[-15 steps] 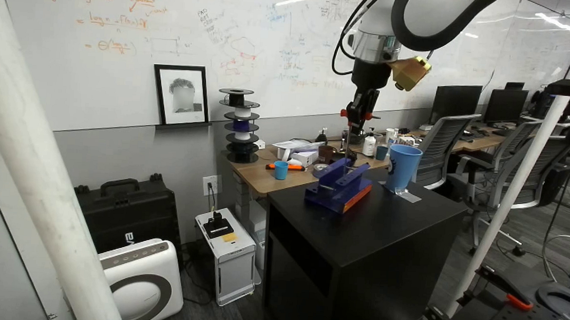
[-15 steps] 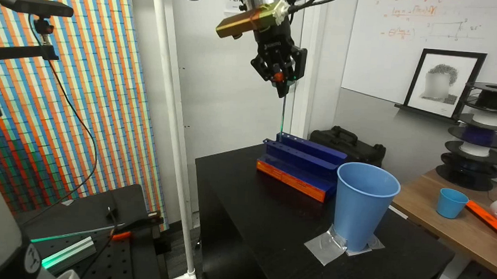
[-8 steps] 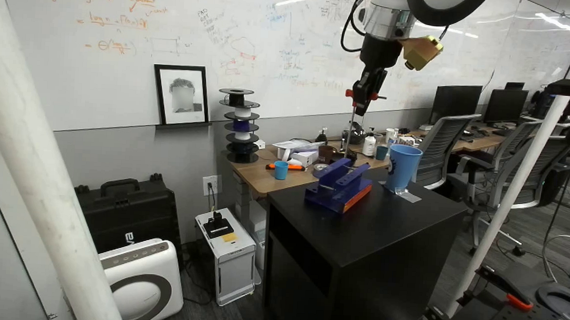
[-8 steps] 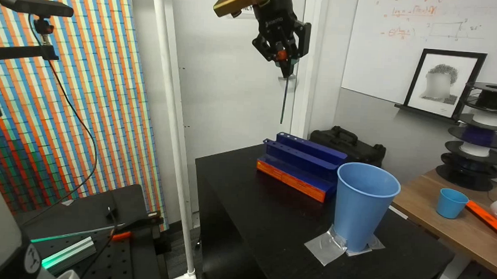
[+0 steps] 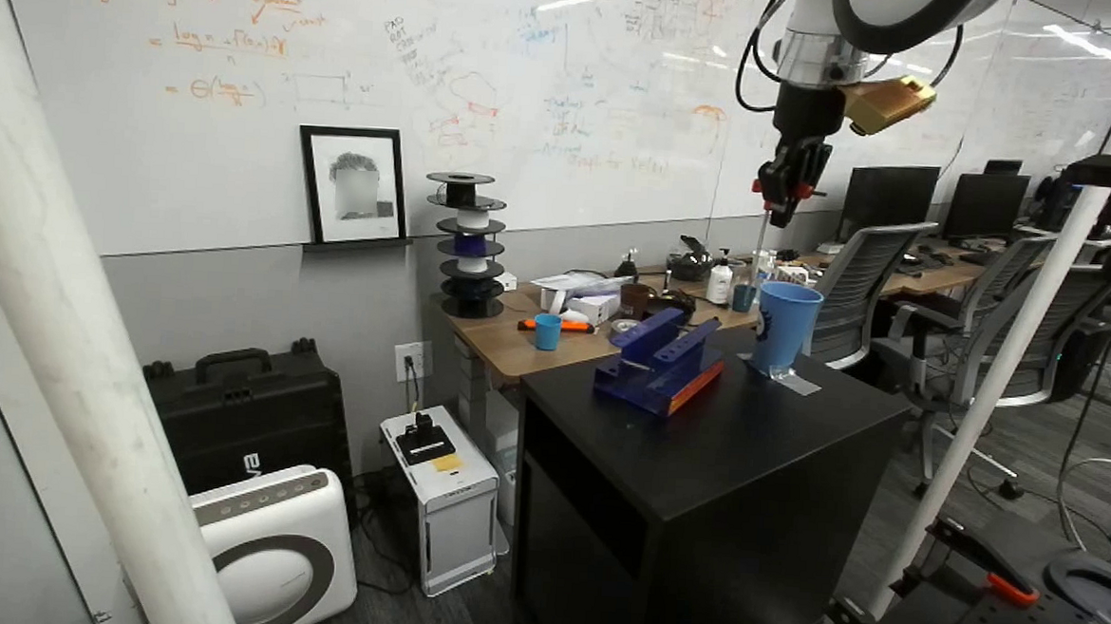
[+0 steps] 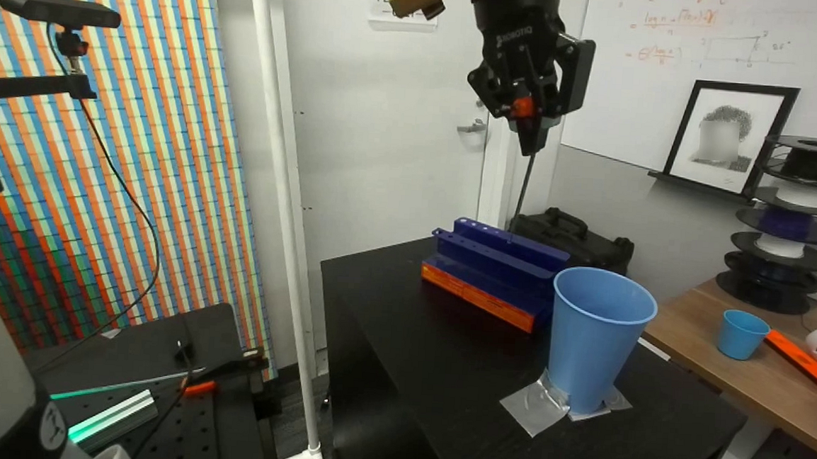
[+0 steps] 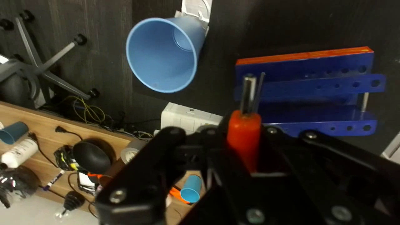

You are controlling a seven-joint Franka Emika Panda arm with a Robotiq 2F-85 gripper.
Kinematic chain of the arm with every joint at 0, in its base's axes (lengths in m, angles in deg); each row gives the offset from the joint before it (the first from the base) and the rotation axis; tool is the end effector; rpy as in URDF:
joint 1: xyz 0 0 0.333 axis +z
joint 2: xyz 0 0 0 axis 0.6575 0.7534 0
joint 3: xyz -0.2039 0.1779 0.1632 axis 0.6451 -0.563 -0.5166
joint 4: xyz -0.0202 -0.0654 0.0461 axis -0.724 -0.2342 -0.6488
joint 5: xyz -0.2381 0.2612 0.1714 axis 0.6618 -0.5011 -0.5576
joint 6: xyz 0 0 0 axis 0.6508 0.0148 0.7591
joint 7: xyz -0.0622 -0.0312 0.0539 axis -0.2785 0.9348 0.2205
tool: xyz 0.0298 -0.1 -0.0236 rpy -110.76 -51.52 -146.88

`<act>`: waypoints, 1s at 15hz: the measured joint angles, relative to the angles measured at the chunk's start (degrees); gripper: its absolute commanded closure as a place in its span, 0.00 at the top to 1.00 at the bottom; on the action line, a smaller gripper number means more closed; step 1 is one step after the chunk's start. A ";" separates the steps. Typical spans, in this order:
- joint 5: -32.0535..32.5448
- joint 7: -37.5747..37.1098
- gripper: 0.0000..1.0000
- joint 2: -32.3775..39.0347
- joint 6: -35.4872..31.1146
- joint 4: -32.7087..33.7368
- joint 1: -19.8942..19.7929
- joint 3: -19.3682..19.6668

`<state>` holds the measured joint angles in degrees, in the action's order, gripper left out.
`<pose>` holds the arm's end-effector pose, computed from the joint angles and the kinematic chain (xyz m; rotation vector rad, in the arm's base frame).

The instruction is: Pick the tool with the orange handle and put it in the cup

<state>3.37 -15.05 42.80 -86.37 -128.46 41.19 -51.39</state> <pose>0.4759 0.0077 0.4699 2.8428 0.2746 0.2264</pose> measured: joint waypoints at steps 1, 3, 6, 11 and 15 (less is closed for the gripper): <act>0.59 -0.11 0.08 0.10 0.27 -0.01 -0.83 0.44; 2.10 -0.66 0.08 0.16 0.30 0.00 -2.32 0.98; 4.37 -2.12 0.08 0.11 0.30 0.39 -3.86 1.12; 7.63 -4.98 0.09 0.03 0.30 0.74 -4.78 1.12; 8.08 -5.91 0.47 0.69 0.31 0.65 -4.95 1.12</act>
<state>11.45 -20.96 43.49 -86.06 -127.81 36.24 -50.26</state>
